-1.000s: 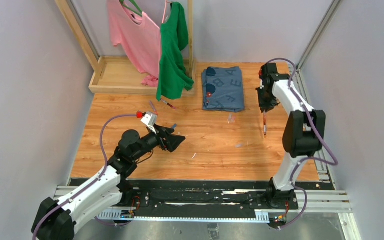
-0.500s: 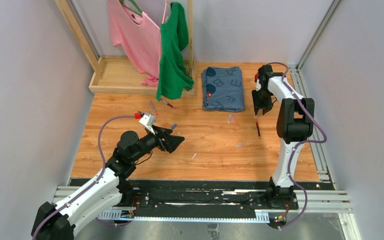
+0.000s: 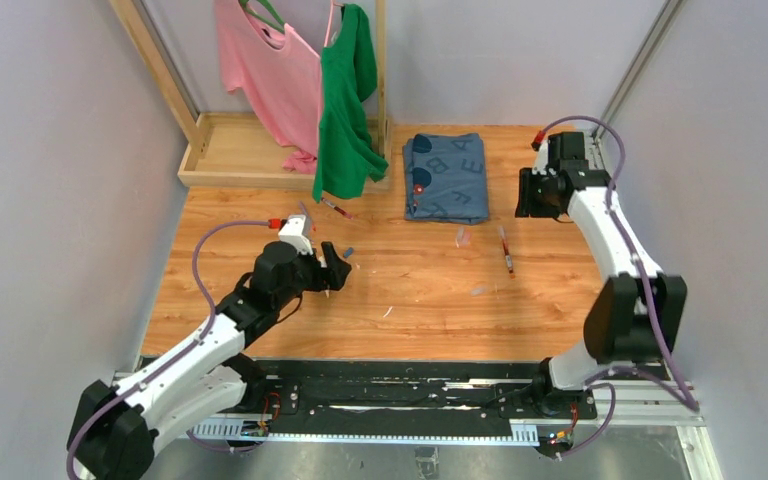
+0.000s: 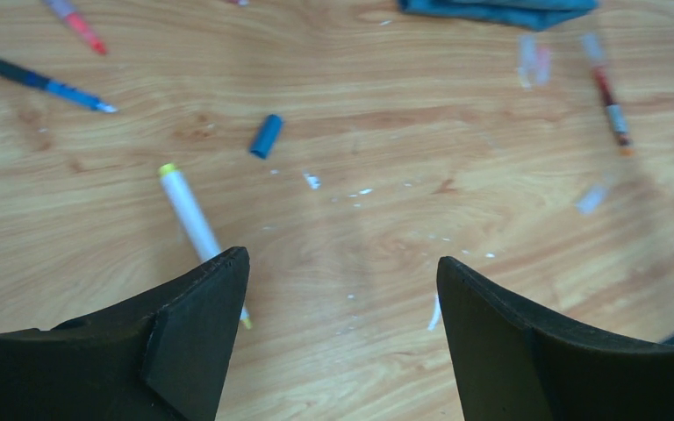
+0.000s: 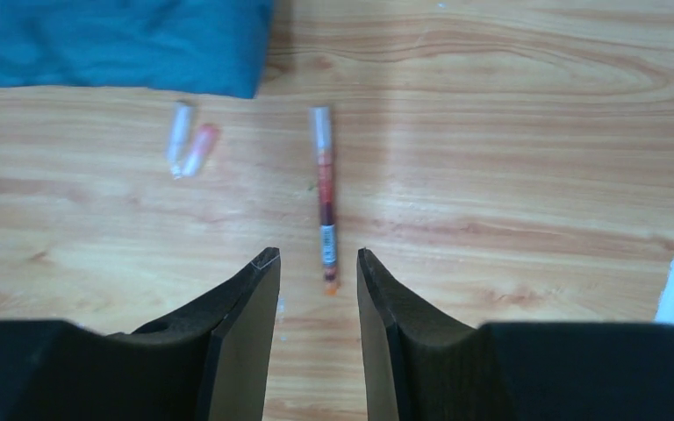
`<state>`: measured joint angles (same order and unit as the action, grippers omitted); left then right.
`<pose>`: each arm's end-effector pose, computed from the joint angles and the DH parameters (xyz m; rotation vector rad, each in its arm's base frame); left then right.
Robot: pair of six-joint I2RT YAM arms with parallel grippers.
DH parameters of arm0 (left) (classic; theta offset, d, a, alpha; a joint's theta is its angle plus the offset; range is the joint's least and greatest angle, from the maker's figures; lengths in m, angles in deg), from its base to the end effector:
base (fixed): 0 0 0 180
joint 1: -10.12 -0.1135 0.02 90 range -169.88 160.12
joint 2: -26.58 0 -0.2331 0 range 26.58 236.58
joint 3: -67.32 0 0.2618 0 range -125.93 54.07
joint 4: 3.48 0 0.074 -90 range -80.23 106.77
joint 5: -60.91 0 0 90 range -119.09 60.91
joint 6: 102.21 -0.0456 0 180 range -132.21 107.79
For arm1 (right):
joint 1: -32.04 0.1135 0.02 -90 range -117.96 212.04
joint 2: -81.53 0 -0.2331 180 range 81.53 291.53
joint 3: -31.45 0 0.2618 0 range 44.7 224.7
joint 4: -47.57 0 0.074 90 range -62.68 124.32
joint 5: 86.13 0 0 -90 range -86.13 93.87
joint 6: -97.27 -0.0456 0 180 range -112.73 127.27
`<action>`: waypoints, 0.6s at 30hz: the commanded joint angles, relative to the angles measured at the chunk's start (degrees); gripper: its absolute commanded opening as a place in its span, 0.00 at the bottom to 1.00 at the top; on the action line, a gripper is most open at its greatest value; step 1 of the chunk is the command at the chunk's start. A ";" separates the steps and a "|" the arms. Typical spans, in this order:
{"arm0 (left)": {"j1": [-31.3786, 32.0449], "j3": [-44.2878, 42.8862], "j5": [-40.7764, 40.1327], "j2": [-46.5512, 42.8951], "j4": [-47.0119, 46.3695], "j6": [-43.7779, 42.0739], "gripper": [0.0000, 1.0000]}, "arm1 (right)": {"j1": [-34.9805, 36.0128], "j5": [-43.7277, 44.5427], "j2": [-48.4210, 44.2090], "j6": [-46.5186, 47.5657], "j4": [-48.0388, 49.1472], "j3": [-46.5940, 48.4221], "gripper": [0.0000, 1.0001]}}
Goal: Insert the pens into the pen caps
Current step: Place the pen at the center of the board, then pick up the pen from the center of the board.
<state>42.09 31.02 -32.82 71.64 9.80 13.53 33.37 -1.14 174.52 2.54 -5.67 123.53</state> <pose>0.1923 -0.1165 0.1938 0.0649 2.0018 -0.5942 0.3637 0.0124 0.2453 0.0391 2.5171 0.1530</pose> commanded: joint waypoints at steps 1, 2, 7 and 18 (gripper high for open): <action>-1.13 -5.20 -8.37 6.92 7.36 -1.64 0.82 | -0.44 -10.10 -10.64 -4.09 10.89 -9.66 0.38; -1.79 -6.08 -8.48 8.37 7.52 -1.59 0.82 | -0.44 -12.25 -13.09 -5.08 13.08 -12.00 0.38; -4.19 -9.99 -6.85 16.52 6.74 -0.23 0.68 | -0.19 -22.71 -20.18 -10.30 23.25 -22.50 0.37; -4.19 -13.95 -12.79 28.78 7.26 -0.90 0.59 | 0.82 -27.69 -26.20 -13.42 25.86 -27.82 0.34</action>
<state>38.26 18.70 -40.86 99.18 16.44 13.26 33.41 -25.93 151.50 -9.28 17.44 97.02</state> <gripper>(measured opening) 0.596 0.340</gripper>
